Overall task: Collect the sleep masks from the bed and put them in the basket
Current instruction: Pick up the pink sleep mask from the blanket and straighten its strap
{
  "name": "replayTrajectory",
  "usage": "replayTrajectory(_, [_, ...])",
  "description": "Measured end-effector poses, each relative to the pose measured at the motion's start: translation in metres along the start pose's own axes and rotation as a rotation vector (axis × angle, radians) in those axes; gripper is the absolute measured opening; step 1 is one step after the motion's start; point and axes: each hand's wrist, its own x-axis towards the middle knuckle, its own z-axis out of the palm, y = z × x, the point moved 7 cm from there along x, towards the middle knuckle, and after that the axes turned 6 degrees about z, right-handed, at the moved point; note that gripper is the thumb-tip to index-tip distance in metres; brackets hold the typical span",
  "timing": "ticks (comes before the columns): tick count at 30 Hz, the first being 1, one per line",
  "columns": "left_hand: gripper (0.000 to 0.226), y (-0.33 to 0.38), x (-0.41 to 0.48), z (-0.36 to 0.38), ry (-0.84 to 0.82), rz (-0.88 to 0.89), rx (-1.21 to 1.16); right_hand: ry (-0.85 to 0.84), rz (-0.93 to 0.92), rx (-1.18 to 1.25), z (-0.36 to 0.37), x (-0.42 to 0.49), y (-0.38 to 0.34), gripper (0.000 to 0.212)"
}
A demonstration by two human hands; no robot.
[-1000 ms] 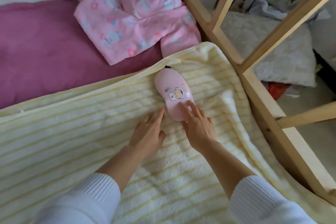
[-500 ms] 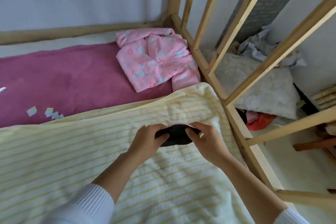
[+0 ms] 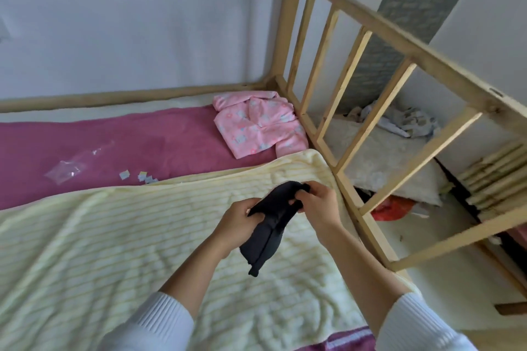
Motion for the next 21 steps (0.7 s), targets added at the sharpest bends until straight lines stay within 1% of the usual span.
replayTrajectory(3, [0.039,0.011,-0.027,-0.011,0.22,-0.021,-0.116,-0.124,-0.086,0.009,0.001,-0.034,-0.018,0.025])
replayTrajectory(5, [0.038,0.013,-0.045,-0.011,0.31,-0.085,-0.364,-0.212,-0.167,-0.07,0.0,-0.058,-0.024,0.03])
replayTrajectory(8, [0.027,0.019,-0.076,0.006,0.32,-0.142,-0.772,-0.258,-0.29,-0.265,-0.009,-0.092,-0.02,0.035])
replayTrajectory(10, [0.024,0.023,-0.098,0.022,0.304,-0.123,-0.913,-0.308,-0.309,-0.326,-0.017,-0.113,-0.009,0.038])
replayTrajectory(11, [0.02,0.025,-0.108,0.031,0.294,-0.108,-0.924,-0.334,-0.317,-0.348,-0.022,-0.124,-0.001,0.038])
replayTrajectory(12, [0.016,0.023,-0.119,0.04,0.301,-0.098,-0.881,-0.356,-0.328,-0.366,-0.028,-0.135,0.008,0.039])
replayTrajectory(13, [0.017,0.02,-0.13,0.048,0.332,-0.094,-0.797,-0.369,-0.335,-0.375,-0.035,-0.145,0.017,0.039])
replayTrajectory(14, [0.023,0.017,-0.14,0.053,0.388,-0.093,-0.713,-0.364,-0.336,-0.367,-0.044,-0.155,0.027,0.038])
replayTrajectory(15, [0.03,0.016,-0.152,0.058,0.449,-0.093,-0.674,-0.324,-0.344,-0.362,-0.055,-0.162,0.035,0.038])
replayTrajectory(17, [0.037,0.016,-0.175,0.067,0.514,-0.075,-0.701,-0.219,-0.372,-0.37,-0.076,-0.175,0.046,0.035])
replayTrajectory(19, [0.041,0.017,-0.193,0.071,0.51,-0.061,-0.716,-0.228,-0.343,-0.335,-0.087,-0.187,0.054,0.025])
replayTrajectory(20, [0.043,0.017,-0.201,0.072,0.474,-0.07,-0.67,-0.254,-0.318,-0.301,-0.09,-0.192,0.056,0.023])
replayTrajectory(21, [0.041,0.018,-0.209,0.074,0.414,-0.086,-0.597,-0.27,-0.297,-0.264,-0.092,-0.197,0.056,0.026])
